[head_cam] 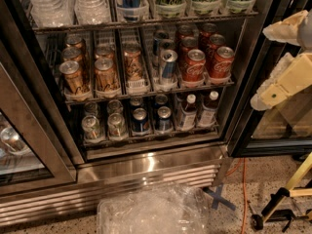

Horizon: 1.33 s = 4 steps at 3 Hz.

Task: Pick green can from top shelf of fridge

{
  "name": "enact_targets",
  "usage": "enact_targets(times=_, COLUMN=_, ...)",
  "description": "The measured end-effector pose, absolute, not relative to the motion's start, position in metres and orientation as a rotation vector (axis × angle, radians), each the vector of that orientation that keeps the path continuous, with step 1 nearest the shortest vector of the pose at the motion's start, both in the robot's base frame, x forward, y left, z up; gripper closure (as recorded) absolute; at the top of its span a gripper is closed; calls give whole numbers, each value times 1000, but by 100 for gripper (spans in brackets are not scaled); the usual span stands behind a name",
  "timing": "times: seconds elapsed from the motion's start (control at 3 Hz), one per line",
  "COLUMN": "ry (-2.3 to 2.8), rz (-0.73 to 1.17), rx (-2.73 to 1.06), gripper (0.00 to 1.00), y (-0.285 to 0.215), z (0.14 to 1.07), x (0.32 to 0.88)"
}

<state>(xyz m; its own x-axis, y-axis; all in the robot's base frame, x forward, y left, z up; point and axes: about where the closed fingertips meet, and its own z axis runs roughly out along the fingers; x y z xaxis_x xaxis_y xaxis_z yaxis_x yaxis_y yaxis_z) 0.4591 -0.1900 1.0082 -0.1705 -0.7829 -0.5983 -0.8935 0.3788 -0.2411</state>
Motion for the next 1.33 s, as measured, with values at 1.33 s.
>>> enact_targets(times=1.33, ry=1827, rz=526, rx=-1068, gripper=0, y=-108, z=959, x=502)
